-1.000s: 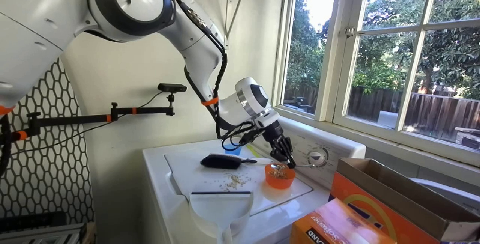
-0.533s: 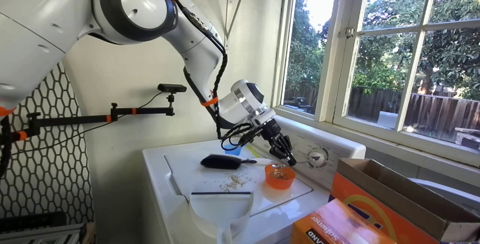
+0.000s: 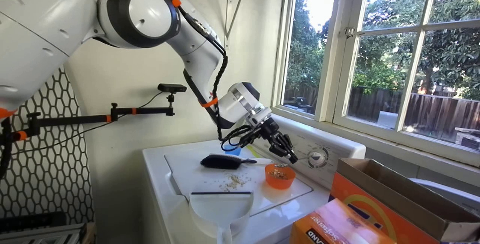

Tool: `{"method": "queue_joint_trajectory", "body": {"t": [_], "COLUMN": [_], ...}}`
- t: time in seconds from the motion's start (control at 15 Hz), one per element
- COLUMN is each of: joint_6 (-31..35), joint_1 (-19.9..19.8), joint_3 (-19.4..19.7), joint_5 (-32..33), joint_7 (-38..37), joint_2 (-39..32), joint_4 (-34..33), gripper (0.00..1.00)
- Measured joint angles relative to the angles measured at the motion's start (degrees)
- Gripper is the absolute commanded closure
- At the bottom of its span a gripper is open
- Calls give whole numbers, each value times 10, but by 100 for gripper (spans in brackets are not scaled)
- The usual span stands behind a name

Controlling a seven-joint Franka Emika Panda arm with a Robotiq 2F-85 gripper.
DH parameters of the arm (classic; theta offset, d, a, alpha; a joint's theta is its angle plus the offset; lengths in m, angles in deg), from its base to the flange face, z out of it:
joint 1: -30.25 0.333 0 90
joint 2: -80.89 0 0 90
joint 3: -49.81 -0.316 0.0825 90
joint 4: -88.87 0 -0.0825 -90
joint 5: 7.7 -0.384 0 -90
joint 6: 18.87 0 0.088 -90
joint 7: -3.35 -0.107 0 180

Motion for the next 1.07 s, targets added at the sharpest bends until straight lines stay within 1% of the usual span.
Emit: {"method": "queue_joint_trajectory", "body": {"t": [0.27, 1.07], "joint_6": [-39, -98], "joint_1": [0, -4], "joint_3": [-12, -42], "joint_5": [31, 119], "joint_7": [-16, -74], "joint_2": [-10, -28], "joint_4": [-12, -35], "gripper": [98, 98]}}
